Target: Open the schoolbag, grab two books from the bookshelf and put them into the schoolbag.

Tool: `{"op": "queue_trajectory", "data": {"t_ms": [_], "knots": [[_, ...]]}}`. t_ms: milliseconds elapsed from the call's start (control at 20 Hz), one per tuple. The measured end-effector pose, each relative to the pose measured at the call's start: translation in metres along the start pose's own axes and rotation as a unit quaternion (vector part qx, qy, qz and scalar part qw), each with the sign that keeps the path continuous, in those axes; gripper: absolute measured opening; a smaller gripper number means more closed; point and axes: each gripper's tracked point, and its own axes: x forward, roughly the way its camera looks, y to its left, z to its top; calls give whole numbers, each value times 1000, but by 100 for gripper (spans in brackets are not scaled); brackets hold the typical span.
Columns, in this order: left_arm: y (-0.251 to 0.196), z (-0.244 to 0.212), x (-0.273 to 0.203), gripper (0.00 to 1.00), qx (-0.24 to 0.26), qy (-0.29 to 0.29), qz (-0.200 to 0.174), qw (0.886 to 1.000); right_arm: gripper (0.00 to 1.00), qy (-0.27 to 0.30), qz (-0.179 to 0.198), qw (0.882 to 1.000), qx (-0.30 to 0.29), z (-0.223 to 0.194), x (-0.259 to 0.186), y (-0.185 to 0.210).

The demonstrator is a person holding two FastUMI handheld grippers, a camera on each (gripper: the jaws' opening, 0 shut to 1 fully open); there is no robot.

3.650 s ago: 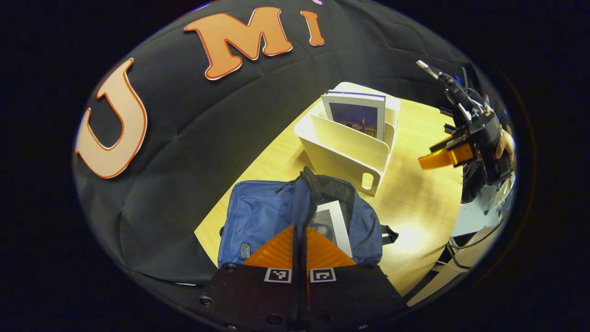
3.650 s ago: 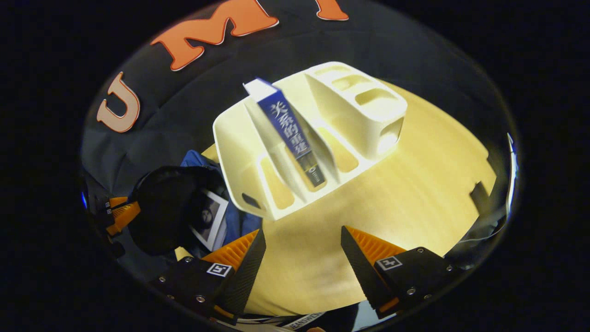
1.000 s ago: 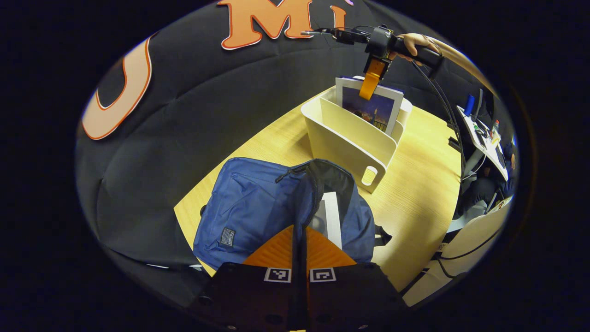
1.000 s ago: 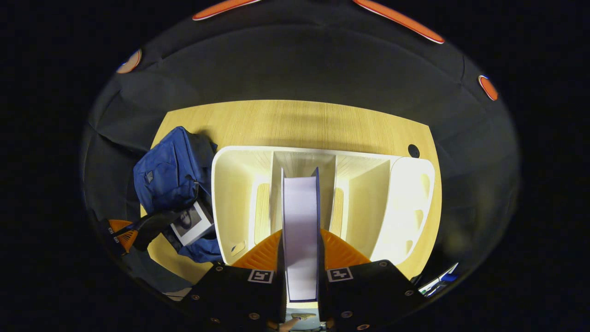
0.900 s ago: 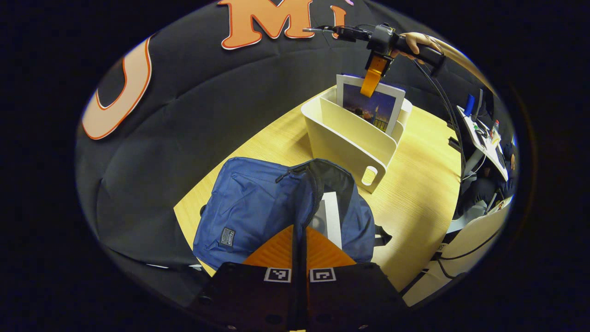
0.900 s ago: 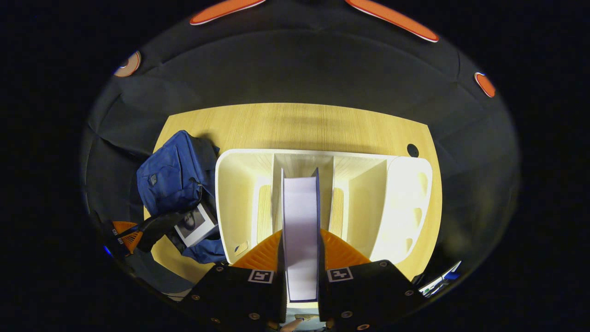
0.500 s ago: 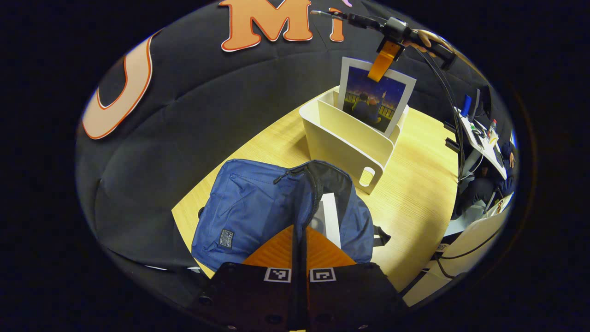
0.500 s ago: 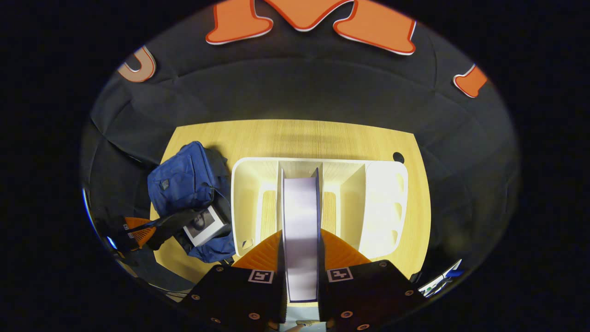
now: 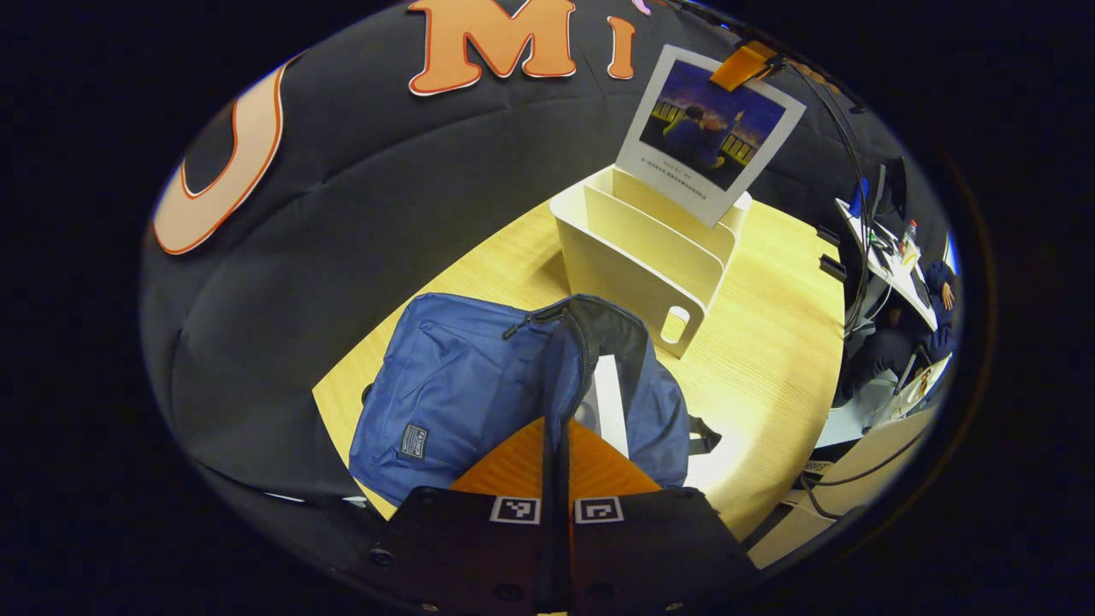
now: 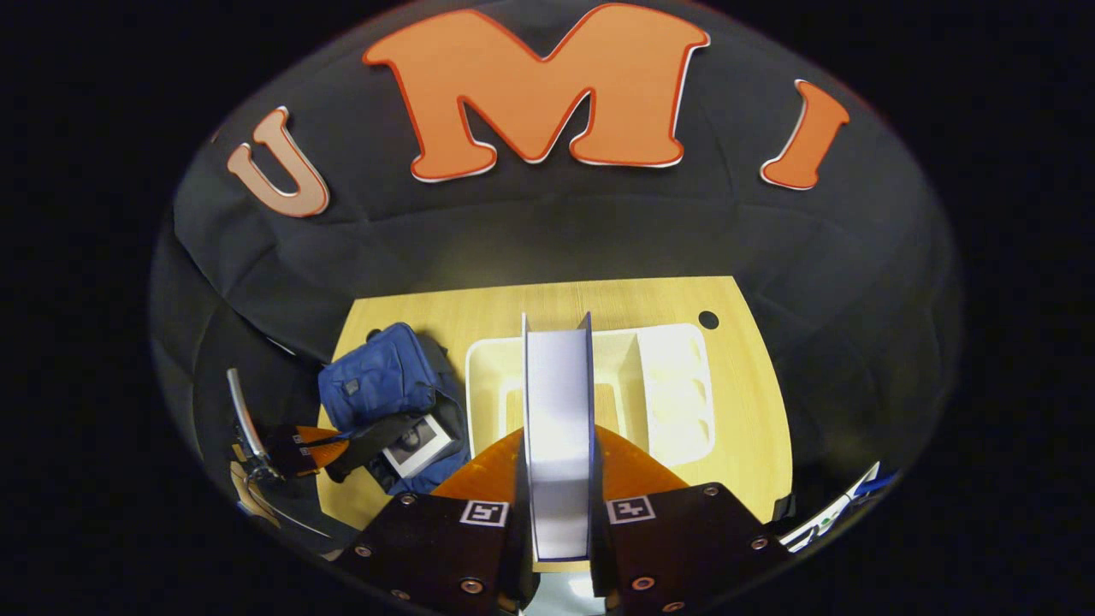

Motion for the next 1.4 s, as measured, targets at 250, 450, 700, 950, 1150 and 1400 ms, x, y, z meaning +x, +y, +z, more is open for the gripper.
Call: {"op": "queue_trajectory", "data": {"t_ms": [250,450,700,950,1150,1400], "knots": [[6,2,-3,1,12,0,7,1000,26,-34,76,995,51,-23,-43,29],[10,8,-7,1,29,-4,13,999,25,-19,152,983,98,-69,-41,65],[11,12,-13,1,34,-4,21,999,25,2,208,960,186,-124,4,96],[12,17,-17,0,45,0,27,999,25,34,249,930,268,-177,58,130],[8,23,-22,1,58,3,27,998,25,45,263,903,336,-196,102,151],[10,34,-29,0,66,4,30,997,25,18,273,878,393,-191,139,170]]}}
